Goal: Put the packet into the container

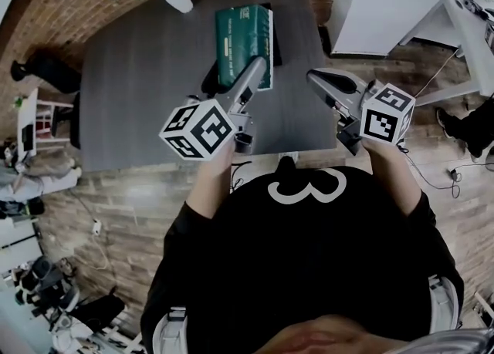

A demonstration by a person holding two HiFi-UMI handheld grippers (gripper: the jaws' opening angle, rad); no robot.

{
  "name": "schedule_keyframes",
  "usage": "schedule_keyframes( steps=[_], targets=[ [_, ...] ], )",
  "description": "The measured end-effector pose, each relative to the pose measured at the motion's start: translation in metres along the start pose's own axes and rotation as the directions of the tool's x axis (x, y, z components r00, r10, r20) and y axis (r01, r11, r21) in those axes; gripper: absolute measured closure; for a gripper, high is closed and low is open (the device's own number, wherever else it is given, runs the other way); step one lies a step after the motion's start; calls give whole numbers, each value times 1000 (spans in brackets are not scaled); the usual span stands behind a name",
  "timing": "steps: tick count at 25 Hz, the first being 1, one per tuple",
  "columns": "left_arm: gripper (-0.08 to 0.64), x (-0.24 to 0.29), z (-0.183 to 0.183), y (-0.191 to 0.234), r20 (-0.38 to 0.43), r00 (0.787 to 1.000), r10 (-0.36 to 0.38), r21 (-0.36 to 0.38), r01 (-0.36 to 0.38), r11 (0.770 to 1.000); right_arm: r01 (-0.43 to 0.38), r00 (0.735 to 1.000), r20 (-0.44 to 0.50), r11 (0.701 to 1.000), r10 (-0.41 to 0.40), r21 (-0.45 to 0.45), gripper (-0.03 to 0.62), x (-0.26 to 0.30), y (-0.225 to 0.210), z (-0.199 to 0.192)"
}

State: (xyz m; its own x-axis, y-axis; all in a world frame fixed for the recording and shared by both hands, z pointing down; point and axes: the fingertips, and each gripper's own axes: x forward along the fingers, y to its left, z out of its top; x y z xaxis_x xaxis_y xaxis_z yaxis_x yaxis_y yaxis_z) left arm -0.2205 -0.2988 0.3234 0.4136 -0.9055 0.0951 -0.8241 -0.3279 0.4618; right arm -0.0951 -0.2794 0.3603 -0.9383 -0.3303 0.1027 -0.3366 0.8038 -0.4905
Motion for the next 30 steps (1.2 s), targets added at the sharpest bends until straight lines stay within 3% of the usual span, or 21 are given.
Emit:
schedule_keyframes(
  steps=[15, 23, 30],
  targets=[
    [135, 106, -27, 96, -103, 987, 122, -14, -124, 992, 116, 992, -56, 987, -110, 115, 591, 15, -75, -29],
    [137, 138, -68, 134, -206, 954, 219, -10, -226, 974, 180, 983, -65, 972, -172, 151, 591, 3, -102, -37],
    [135, 156, -86, 146, -279, 922, 267, 22, -271, 962, 182, 983, -71, 966, -171, 182, 591, 4, -114, -42]
  ],
)
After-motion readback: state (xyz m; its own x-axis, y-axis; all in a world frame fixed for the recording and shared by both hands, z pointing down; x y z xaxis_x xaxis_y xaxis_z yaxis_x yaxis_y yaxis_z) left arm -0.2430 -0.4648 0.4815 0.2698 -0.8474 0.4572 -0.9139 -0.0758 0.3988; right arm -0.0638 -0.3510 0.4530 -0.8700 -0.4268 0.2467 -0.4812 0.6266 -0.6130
